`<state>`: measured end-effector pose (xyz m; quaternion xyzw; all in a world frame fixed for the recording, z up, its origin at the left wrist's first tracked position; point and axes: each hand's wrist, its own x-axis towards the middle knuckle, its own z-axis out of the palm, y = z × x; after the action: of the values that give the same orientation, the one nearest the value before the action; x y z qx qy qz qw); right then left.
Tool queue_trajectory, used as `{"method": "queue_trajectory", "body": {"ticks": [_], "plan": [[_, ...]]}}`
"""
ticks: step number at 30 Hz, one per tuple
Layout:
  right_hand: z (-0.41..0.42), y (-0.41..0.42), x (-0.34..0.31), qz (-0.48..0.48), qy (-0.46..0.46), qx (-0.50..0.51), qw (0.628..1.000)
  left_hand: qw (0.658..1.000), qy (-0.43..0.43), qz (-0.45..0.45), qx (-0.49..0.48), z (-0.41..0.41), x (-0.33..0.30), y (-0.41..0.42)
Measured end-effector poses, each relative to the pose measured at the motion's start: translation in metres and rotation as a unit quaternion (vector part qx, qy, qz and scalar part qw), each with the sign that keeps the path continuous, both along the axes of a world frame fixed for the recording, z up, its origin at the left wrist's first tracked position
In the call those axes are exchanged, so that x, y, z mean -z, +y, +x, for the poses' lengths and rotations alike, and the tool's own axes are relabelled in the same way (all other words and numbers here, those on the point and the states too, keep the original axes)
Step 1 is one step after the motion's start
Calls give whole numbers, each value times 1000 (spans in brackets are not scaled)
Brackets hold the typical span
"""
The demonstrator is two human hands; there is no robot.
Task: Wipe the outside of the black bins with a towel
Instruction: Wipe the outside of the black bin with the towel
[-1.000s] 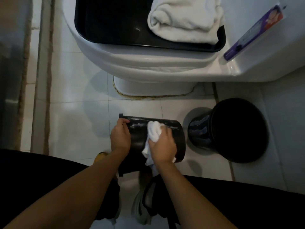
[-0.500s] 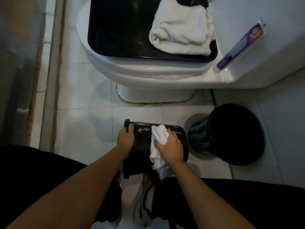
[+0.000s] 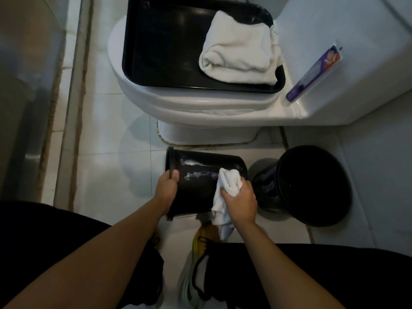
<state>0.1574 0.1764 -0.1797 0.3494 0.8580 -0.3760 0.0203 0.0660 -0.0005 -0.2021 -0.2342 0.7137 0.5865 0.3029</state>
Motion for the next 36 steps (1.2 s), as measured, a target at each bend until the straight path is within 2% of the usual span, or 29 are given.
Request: {"method": "queue_trajectory", "body": {"ticks": [6, 12, 16, 20, 22, 26, 28, 30, 33, 34, 36], "plan": [[-4, 0, 4, 5, -2, 8, 1000, 1000, -5, 15, -4, 4, 7, -7], [-5, -22, 8, 56, 5, -39, 998, 998, 22, -34, -39, -2, 8, 0], [-7, -40, 15, 92, -15, -95, 991, 995, 51, -86, -2, 1, 16, 5], [-15, -61, 16, 106, -68, -60, 990, 985, 92, -143, 6, 8, 22, 8], [-20, -78, 13, 103, -66, -43, 992, 982, 104, -160, 4, 7, 23, 8], [-26, -94, 19, 89, -9, -168, 982, 984, 105, -142, -2, 3, 29, 4], [-37, -78, 22, 94, -18, -222, 970, 984, 113, -136, -12, 0, 30, 4], [-56, -64, 22, 95, -37, -190, 977, 981, 124, -145, -21, -2, 30, 6], [-87, -58, 16, 66, -80, -60, 993, 979, 137, -146, -35, -4, 31, 9], [-92, -60, 15, 75, -86, -65, 991, 979, 137, -147, -38, -5, 32, 8], [-87, -65, 15, 72, -76, -142, 984, 979, 129, -152, -34, -5, 36, 4]]}}
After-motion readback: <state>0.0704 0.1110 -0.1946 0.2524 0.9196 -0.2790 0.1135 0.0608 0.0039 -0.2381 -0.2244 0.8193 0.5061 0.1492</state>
